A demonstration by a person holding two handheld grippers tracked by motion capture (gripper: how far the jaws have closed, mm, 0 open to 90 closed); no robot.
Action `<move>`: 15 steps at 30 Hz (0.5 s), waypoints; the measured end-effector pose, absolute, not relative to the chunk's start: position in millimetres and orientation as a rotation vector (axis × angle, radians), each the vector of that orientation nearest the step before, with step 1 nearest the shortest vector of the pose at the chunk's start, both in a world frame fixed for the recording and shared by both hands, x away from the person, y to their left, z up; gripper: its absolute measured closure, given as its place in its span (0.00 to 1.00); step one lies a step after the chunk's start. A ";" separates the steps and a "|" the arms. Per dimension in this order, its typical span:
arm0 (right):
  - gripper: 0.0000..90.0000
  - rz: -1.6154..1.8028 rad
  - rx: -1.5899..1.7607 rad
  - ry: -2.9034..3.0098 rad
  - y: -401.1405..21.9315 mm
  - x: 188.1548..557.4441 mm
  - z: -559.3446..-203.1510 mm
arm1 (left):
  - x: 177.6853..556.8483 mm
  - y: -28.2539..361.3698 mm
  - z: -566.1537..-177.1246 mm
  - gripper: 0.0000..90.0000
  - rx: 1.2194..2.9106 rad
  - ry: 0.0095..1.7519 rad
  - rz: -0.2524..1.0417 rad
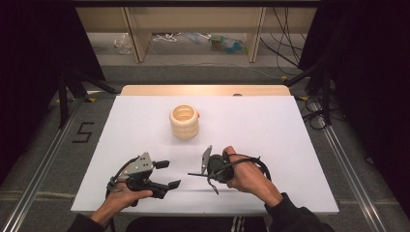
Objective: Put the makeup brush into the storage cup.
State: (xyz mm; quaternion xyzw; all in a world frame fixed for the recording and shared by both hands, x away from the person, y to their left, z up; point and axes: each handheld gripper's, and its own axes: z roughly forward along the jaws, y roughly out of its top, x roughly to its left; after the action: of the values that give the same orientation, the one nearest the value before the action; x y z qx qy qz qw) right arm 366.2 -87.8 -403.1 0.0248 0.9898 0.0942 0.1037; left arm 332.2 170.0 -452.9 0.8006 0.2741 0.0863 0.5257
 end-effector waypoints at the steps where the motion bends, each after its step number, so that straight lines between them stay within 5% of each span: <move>1: 0.92 0.268 0.053 2.921 -87.1 366.2 -403.4 | 332.0 167.5 -453.2 0.21 1.924 0.650 0.191; 15: 0.92 0.258 -0.034 2.927 -70.3 354.4 -405.4 | 329.6 152.5 -454.0 0.29 1.973 0.591 0.133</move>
State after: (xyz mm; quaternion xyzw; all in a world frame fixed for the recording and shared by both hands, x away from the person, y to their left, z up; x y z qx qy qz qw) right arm 354.4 -70.3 -405.4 -0.0114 0.9909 0.0874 0.1014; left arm 329.6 152.5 -454.0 0.8206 0.2458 0.0551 0.5130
